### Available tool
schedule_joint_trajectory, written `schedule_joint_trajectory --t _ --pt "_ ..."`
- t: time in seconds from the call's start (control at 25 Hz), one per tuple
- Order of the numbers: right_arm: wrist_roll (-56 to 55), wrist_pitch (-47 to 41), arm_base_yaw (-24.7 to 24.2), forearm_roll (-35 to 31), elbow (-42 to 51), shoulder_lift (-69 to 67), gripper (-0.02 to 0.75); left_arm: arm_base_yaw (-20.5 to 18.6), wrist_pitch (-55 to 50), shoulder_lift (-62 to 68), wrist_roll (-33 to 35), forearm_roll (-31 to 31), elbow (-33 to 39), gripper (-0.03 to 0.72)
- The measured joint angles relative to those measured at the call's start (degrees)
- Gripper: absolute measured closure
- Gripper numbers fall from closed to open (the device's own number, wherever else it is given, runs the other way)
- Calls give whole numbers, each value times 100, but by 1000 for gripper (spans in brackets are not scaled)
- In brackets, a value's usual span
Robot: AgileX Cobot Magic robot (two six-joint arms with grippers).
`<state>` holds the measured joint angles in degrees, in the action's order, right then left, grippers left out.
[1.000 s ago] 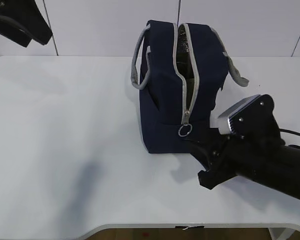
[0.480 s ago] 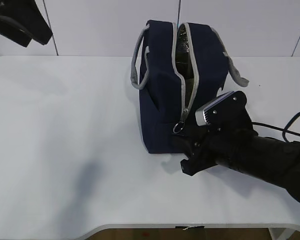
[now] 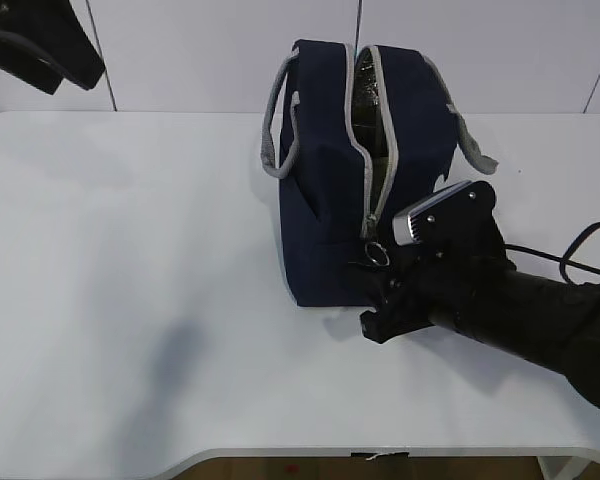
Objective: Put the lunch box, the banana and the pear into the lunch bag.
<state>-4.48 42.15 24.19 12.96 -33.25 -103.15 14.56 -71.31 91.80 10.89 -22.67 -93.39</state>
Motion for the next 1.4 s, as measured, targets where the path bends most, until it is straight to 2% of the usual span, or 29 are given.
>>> schedule_joint_trajectory --t 0.76,1.08,1.4 --pt "10 247 0 -36 0 -36 400 0 0 0 -13 0 0 317" --pt "10 251 0 -158 0 -36 499 0 0 0 -13 0 0 335" --pt "10 260 0 -173 0 -36 515 0 0 0 -13 0 0 378"
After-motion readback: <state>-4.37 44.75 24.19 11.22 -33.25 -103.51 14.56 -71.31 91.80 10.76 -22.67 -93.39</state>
